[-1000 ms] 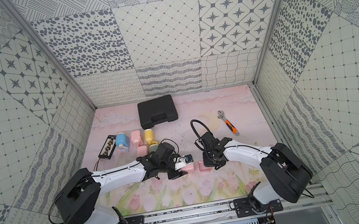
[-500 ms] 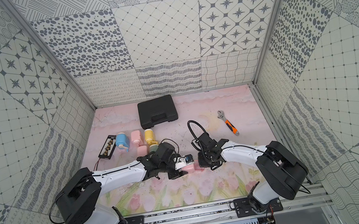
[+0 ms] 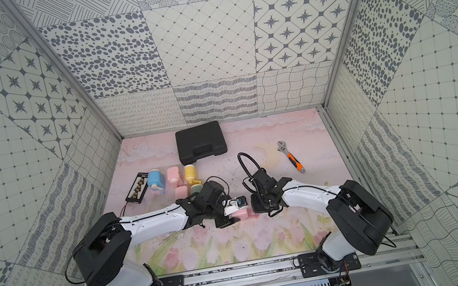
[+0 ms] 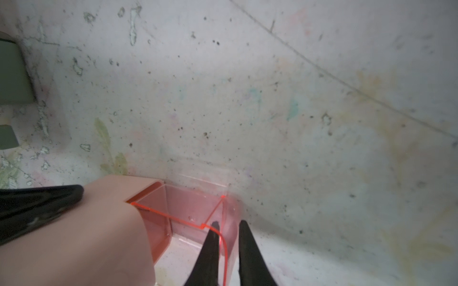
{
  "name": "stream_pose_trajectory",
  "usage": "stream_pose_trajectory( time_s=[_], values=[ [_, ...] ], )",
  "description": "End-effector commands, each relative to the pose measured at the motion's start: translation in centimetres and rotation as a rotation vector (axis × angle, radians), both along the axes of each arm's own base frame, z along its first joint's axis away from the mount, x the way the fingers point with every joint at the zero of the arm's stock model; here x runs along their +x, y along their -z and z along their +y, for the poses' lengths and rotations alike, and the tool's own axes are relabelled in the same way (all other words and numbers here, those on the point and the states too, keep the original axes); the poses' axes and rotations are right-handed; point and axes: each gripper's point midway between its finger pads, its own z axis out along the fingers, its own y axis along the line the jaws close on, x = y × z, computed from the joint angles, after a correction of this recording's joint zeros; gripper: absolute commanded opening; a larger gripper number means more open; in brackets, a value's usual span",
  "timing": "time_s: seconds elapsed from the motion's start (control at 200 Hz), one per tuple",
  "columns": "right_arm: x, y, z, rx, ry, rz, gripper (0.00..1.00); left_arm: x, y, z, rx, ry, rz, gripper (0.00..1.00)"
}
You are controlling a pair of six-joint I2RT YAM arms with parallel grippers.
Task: Put the tray back into the pencil sharpener
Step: Close the container of the pencil sharpener.
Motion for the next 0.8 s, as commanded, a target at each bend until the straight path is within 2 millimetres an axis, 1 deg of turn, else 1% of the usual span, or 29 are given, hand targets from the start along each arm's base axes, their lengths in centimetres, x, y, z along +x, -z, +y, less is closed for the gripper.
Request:
stream_pose_trajectory(
  time_s=[0.0, 0.3, 0.4, 0.455, 0.52, 0.585, 0.73, 0.795],
  values=[
    [0.7, -1.0, 0.7, 0.040, -0.026, -0.067, 0.19, 0.5, -0.7, -0.4, -0.016, 0.010, -0.025, 0.62],
    [0.8, -1.8, 4.1, 0.230, -0.059, -0.057, 0.18, 0.3, -0.6, -0.6, -0.019, 0.027, -0.021, 0.57],
    [0.7, -2.1, 4.9, 0.285, -0.058, -0.053, 0.19, 0.3, -0.5, -0.7, -0.022, 0.030, -0.018, 0.57],
    [0.7, -2.3, 4.9, 0.302, -0.049, -0.047, 0.20, 0.3, -0.5, -0.8, -0.022, 0.030, -0.014, 0.56],
    [0.7, -2.7, 4.5, 0.309, -0.024, -0.050, 0.21, 0.3, -0.4, -0.8, -0.021, 0.027, -0.013, 0.55],
    [0.7, -3.1, 3.5, 0.303, 0.014, -0.056, 0.22, 0.4, -0.3, -0.8, -0.019, 0.024, -0.011, 0.54],
    [1.1, -3.3, -0.3, 0.267, 0.167, -0.071, 0.23, 0.6, -0.4, -0.8, -0.018, 0.011, -0.015, 0.48],
    [1.2, -3.0, -1.4, 0.260, 0.219, -0.081, 0.23, 0.5, -0.4, -0.8, -0.019, 0.012, -0.012, 0.46]
  ],
)
